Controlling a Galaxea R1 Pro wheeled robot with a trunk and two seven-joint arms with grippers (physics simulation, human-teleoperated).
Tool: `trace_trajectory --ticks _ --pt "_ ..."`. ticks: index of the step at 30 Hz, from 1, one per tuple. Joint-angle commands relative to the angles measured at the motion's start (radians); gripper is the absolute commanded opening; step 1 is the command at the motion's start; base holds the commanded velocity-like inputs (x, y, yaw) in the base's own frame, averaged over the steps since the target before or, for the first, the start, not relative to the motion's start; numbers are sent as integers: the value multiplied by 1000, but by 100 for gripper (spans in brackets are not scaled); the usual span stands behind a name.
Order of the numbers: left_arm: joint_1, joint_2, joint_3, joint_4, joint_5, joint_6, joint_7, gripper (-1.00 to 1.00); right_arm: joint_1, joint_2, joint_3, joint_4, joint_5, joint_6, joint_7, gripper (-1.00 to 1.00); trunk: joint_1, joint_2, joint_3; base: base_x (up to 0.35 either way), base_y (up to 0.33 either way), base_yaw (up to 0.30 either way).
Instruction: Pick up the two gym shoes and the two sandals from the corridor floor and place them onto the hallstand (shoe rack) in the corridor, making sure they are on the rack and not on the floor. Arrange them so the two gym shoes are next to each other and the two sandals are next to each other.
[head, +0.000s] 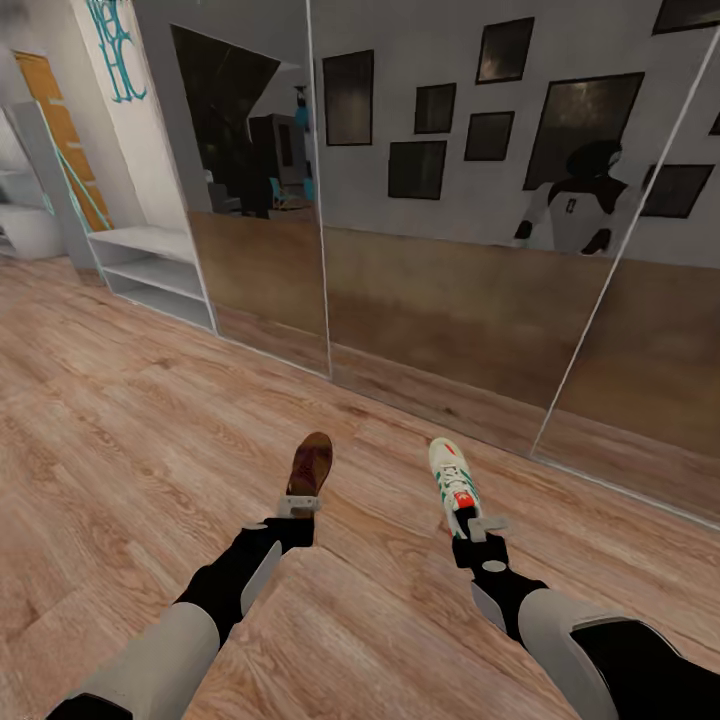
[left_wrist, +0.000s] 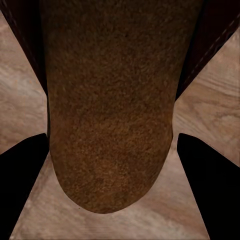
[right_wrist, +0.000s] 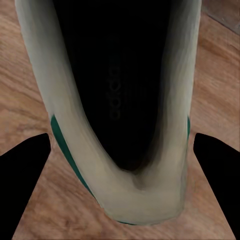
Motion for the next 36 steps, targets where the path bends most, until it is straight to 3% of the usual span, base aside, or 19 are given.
trace_trajectory --ticks 1,36 --pt "0 1 -4 -1 10 4 5 -100 -2 1 7 5 3 -6 -6 -100 0 0 -1 204 214 300" --pt "0 1 -2 -1 10 4 5 -100 5 6 7 5 3 -6 -6 -100 0 0 -1 234 246 300"
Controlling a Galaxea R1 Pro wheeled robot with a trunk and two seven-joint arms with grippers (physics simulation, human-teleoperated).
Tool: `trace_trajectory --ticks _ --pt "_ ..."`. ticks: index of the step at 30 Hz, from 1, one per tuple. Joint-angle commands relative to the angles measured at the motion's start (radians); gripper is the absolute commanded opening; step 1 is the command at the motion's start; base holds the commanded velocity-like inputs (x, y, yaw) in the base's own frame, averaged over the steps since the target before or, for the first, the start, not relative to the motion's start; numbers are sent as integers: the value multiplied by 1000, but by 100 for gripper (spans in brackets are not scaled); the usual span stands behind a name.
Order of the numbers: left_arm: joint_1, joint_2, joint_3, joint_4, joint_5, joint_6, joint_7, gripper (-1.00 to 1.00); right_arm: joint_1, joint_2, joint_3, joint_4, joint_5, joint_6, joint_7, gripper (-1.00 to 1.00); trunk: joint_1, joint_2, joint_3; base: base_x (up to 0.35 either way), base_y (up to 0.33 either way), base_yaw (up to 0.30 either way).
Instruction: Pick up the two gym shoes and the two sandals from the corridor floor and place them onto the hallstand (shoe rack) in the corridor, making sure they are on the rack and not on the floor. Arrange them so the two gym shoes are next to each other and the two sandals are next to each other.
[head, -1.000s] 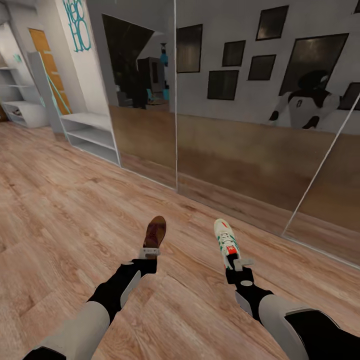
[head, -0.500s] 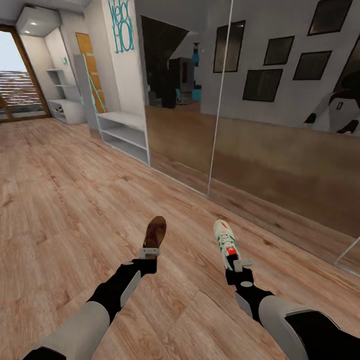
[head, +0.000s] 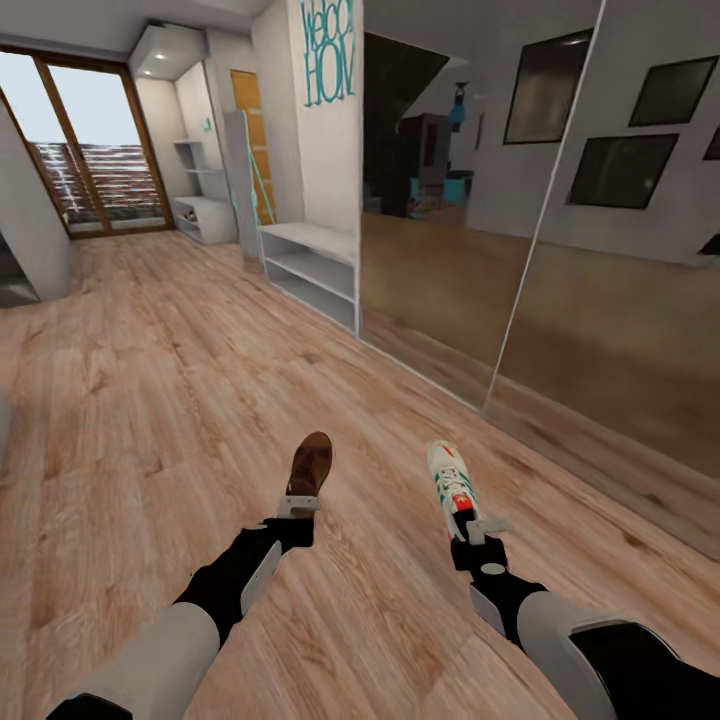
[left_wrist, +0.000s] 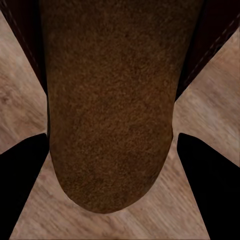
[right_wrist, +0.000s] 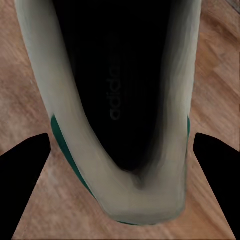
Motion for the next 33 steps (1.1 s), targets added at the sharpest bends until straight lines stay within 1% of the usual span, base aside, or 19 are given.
trace_trajectory --ticks 1,11,18,28,33 --pt "0 1 -5 -2 10 4 5 -100 -2 1 7 5 3 -5 -6 -100 0 0 -1 290 239 300" --pt "-1 2 3 12 10 3 7 -100 -2 1 7 5 4 -7 -4 -100 0 0 -1 323 177 284" --pt "-1 2 3 24 10 3 7 -100 -2 1 7 5 5 -7 -4 -100 0 0 -1 348 28 119" --pt "0 2 3 30 10 3 7 -100 -2 1 8 5 5 -7 -4 -100 0 0 -1 350 3 260" --pt "0 2 3 31 10 2 7 -100 -1 1 8 5 5 -7 -4 -100 0 0 -1 350 0 117"
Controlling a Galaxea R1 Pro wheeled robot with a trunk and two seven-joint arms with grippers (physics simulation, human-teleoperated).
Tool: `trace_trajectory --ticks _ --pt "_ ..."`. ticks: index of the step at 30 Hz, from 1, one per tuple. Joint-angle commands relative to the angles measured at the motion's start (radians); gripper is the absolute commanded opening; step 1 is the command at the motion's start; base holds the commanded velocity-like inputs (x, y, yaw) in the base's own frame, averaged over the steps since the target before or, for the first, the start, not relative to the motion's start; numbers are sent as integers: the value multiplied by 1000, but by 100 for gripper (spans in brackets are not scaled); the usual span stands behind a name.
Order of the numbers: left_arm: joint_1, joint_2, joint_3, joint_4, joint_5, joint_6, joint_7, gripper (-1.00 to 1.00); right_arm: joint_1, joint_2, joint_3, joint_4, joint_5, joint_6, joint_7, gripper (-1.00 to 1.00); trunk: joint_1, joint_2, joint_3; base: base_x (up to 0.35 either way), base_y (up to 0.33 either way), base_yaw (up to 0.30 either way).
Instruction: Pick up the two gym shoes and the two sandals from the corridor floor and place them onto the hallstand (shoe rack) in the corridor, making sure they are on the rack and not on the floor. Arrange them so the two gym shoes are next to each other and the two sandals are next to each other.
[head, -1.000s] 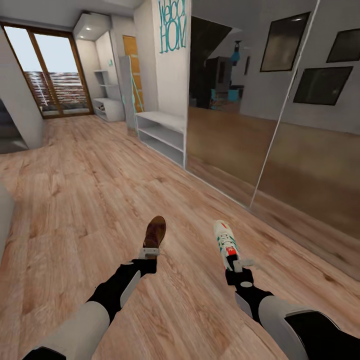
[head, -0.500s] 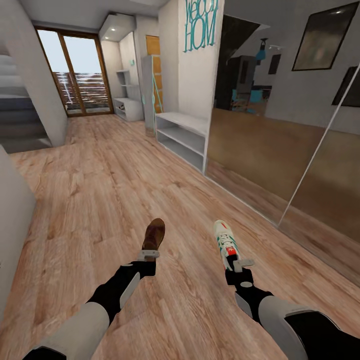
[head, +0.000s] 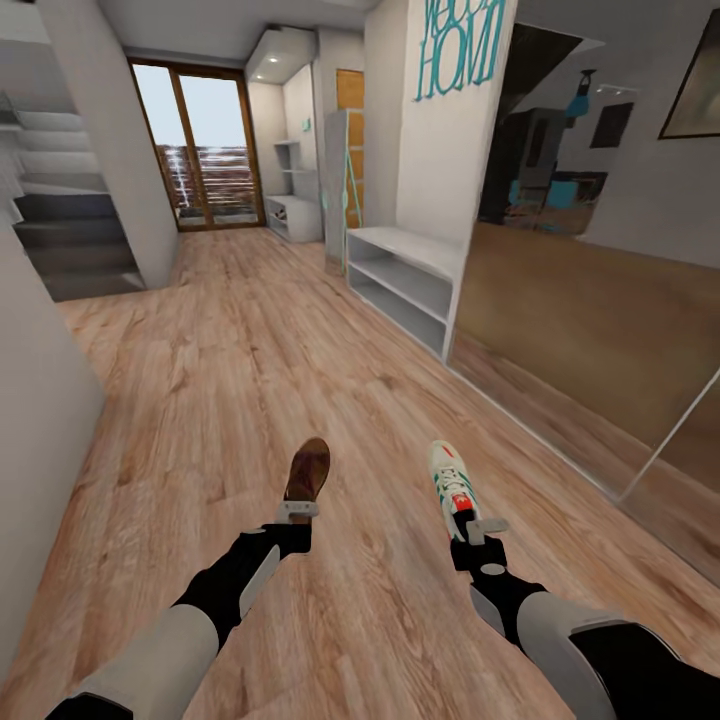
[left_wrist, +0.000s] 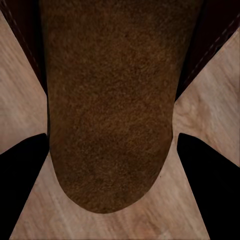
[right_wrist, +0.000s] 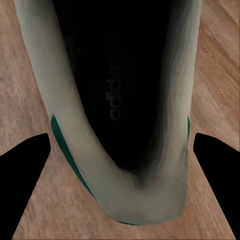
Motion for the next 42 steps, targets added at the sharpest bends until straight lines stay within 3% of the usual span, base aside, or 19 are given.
trace_trajectory --ticks 1,29,42 --pt "-1 1 -5 -2 10 4 5 -100 -2 1 7 4 3 -5 -6 -100 0 0 -1 350 0 53" --pt "-1 1 -5 0 10 3 5 -100 -1 1 6 4 3 -5 -4 -100 0 0 -1 350 33 7" --pt "-1 1 -5 5 10 3 5 -100 -1 1 7 4 3 -5 -4 -100 0 0 -2 350 35 112"
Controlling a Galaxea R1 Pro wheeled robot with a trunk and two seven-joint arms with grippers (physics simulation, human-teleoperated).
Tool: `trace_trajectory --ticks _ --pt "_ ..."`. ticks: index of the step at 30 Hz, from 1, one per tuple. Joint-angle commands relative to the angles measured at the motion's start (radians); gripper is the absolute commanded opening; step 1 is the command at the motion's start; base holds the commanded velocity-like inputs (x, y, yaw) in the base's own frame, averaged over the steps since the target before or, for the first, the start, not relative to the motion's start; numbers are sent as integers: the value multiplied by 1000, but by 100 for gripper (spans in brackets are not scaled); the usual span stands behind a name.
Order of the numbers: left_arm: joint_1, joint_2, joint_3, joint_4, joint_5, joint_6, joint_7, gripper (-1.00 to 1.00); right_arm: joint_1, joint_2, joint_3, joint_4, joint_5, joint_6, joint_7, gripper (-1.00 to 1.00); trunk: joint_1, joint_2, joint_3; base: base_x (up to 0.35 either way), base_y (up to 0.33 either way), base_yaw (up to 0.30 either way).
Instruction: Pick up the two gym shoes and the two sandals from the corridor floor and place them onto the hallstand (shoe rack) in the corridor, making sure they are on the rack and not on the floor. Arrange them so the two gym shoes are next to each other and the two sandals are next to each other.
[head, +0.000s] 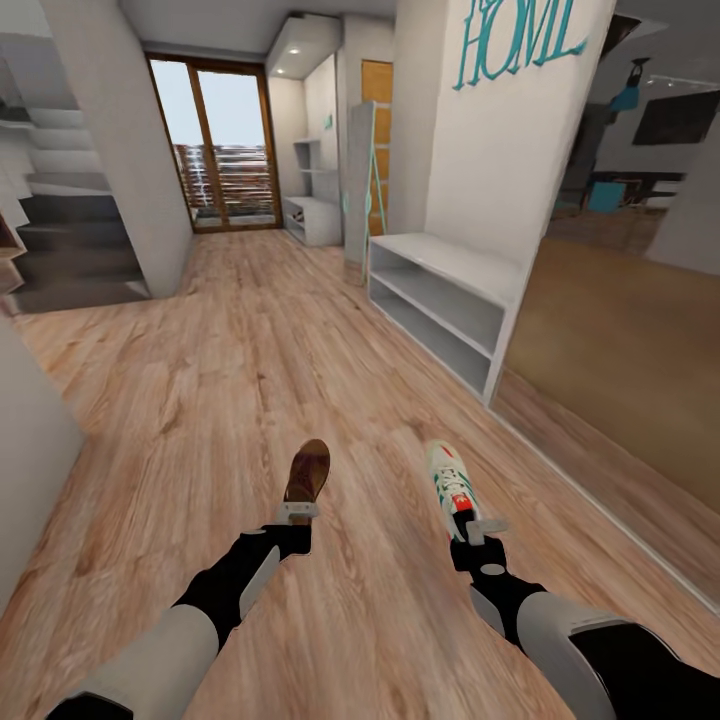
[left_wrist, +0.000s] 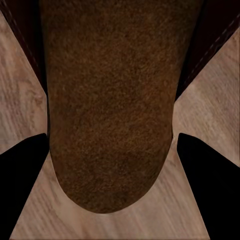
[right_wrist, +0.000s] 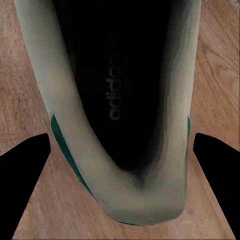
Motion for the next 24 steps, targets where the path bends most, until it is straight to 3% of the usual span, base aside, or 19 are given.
trace_trajectory --ticks 1,24 --pt "-1 1 -5 -1 10 4 5 -100 -2 0 7 4 3 -5 -6 -100 0 0 -1 350 1 208" --pt "-1 1 -5 -1 10 4 6 -100 -2 1 7 4 3 -5 -6 -100 0 0 -5 350 0 103"
